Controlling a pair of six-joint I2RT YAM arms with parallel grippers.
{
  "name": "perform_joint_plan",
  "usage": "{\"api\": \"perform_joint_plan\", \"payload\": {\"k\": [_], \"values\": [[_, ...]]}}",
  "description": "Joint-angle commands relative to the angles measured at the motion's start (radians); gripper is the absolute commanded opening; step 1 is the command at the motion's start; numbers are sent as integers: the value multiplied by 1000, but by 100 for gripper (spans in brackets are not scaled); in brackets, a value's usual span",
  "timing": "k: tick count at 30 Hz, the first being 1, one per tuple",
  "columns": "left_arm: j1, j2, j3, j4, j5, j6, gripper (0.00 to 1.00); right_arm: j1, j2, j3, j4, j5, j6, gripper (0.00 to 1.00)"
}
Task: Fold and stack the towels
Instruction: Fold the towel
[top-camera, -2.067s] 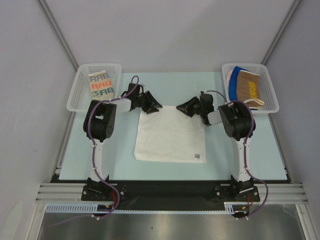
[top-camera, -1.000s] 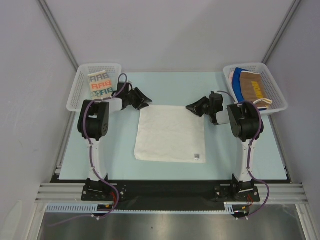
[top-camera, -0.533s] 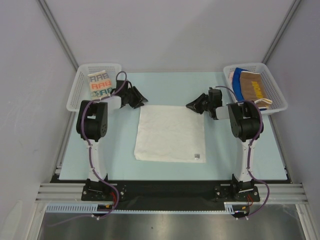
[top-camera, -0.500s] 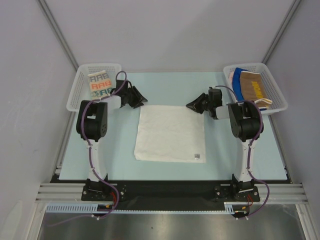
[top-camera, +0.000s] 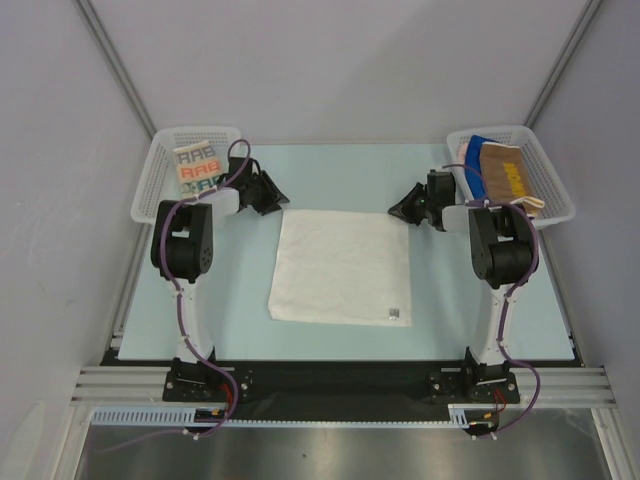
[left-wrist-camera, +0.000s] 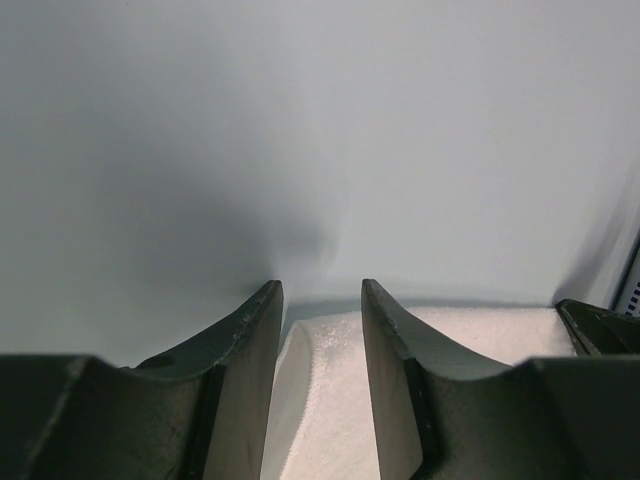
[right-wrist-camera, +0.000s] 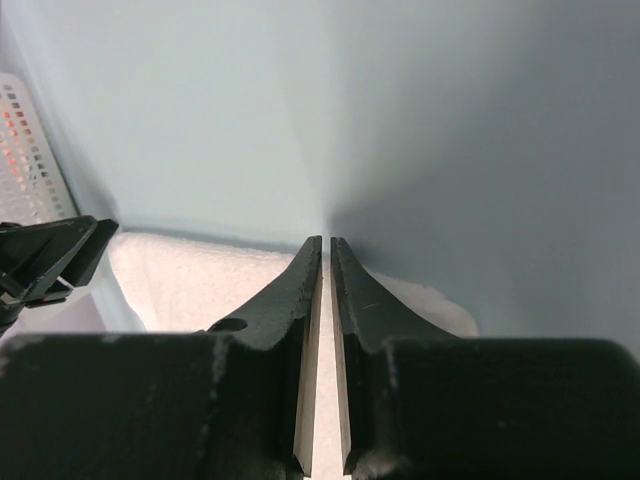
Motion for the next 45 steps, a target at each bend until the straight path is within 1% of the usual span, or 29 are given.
{"api": "perform_joint_plan", "payload": {"k": [1, 9, 13, 14, 18, 24, 26, 30, 32, 39, 45], "values": [[14, 6, 21, -55, -39, 35, 44, -13, -67, 20, -58, 37, -65, 13], [14, -7, 24, -75, -29, 57, 45, -24, -111, 55, -145, 79, -130, 14], [14, -12, 44, -101, -13, 68, 48, -31, -146, 78, -203, 153, -183, 15], [14, -14, 50, -105, -7, 75, 48, -34, -159, 82, -251, 161, -192, 16], [14, -27, 67, -130, -7, 101, 52, -44, -169, 119, -323, 166, -226, 16], [10, -31, 92, -164, 19, 141, 53, -34, -195, 124, -366, 137, -259, 17], [5, -20, 110, -193, 19, 166, 54, -19, -189, 142, -418, 164, -272, 18], [-9, 8, 184, -300, -15, 207, 53, -8, -179, 150, -443, 203, -301, 19], [-9, 14, 201, -328, -32, 224, 52, -7, -174, 147, -444, 209, -307, 20], [-27, 54, 239, -368, -12, 270, 50, -5, -145, 168, -478, 232, -339, 20], [-35, 78, 248, -369, 19, 287, 50, -1, -133, 170, -492, 235, -355, 20]]}}
